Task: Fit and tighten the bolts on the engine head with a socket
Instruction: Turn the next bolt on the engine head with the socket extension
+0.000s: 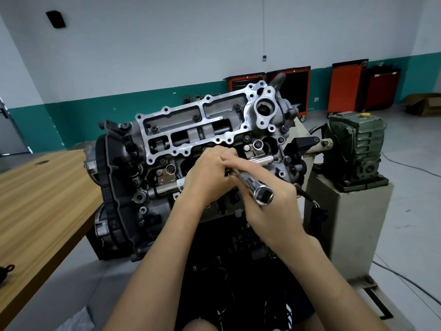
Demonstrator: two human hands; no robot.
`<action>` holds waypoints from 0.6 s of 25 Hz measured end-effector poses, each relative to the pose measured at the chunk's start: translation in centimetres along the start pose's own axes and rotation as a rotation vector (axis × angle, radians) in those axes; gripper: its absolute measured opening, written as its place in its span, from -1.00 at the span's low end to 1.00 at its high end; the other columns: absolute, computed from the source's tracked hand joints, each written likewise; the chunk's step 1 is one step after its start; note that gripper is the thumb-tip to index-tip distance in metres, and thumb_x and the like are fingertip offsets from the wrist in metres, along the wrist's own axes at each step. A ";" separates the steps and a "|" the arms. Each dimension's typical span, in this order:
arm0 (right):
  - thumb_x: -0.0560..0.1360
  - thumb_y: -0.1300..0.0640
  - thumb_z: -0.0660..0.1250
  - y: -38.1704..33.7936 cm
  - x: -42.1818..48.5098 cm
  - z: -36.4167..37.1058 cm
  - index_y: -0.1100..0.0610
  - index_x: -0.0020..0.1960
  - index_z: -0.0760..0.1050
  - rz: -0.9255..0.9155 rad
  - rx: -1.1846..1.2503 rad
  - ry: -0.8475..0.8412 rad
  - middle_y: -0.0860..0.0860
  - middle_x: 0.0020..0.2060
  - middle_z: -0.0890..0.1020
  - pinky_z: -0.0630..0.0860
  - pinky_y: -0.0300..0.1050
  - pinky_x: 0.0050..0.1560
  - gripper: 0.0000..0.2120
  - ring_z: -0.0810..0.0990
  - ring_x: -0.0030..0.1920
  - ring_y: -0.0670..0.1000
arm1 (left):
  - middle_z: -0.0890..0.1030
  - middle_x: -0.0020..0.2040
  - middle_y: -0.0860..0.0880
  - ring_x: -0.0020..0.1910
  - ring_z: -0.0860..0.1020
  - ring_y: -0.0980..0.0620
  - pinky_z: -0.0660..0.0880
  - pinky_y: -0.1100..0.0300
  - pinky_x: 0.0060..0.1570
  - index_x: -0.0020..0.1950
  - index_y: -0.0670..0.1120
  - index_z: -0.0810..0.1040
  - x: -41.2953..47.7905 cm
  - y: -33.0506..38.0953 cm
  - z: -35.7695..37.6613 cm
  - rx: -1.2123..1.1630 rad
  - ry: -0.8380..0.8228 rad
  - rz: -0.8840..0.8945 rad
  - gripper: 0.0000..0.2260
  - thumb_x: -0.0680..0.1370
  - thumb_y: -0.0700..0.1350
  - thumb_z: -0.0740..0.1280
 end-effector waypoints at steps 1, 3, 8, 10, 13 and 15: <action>0.40 0.50 0.42 0.4 0.1 -0.3 0.33 0.11 0.59 0.018 0.010 0.012 0.09 0.01 0.68 0.59 -0.10 0.07 -0.70 0.65 0.01 0.00 | 0.46 -0.15 0.12 -0.09 0.36 0.09 0.19 0.30 -0.26 -0.10 -0.04 0.47 0.0 0.2 -0.1 0.011 0.005 0.022 -0.95 0.45 -0.11 0.27; 0.38 0.35 0.50 1.5 0.3 -1.8 0.28 0.04 0.63 0.093 0.049 0.098 0.08 -0.11 0.71 0.61 0.00 -0.12 -0.77 0.68 -0.16 0.07 | 0.50 -0.13 0.02 -0.08 0.40 0.01 0.19 0.27 -0.18 -0.12 -0.10 0.46 0.2 0.8 -0.1 0.037 0.001 0.072 -0.94 0.43 -0.16 0.29; 0.45 0.42 0.39 0.4 0.1 -0.5 0.32 0.15 0.57 0.044 0.019 0.007 0.07 0.05 0.66 0.56 -0.14 0.10 -0.73 0.64 0.05 -0.02 | 0.48 -0.10 0.12 -0.06 0.36 0.14 0.24 0.40 -0.20 -0.13 -0.03 0.46 -0.1 0.5 -0.1 -0.030 0.027 0.034 -0.95 0.43 -0.13 0.25; 0.44 0.44 0.39 0.9 0.2 -0.7 0.33 0.12 0.59 0.048 0.005 0.008 0.07 0.02 0.67 0.57 -0.15 0.09 -0.74 0.65 0.02 -0.01 | 0.50 -0.11 0.08 -0.09 0.34 0.14 0.23 0.42 -0.14 -0.10 -0.08 0.49 0.0 0.5 -0.1 0.006 0.023 0.046 -0.93 0.44 -0.15 0.27; 0.40 0.21 0.49 1.9 0.3 -2.3 0.30 0.01 0.63 0.132 0.048 0.125 0.09 -0.18 0.70 0.61 0.06 -0.19 -0.77 0.67 -0.22 0.09 | 0.51 -0.12 0.01 -0.06 0.41 -0.02 0.22 0.26 -0.12 -0.10 -0.11 0.48 0.3 0.8 0.2 0.076 -0.015 0.086 -0.91 0.42 -0.16 0.30; 0.43 0.20 0.46 1.3 0.3 -1.8 0.30 0.04 0.62 0.106 0.015 0.108 0.09 -0.12 0.70 0.60 0.03 -0.12 -0.77 0.68 -0.15 0.07 | 0.51 -0.11 0.03 -0.05 0.42 0.00 0.22 0.29 -0.15 -0.11 -0.07 0.47 0.2 0.7 0.1 0.049 -0.002 0.078 -0.93 0.42 -0.17 0.29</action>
Point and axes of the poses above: each hand's wrist, its own x-axis towards the middle knuckle, its own z-axis out of the palm, y = z × x, the point moved 8 cm from there along x, towards the middle knuckle
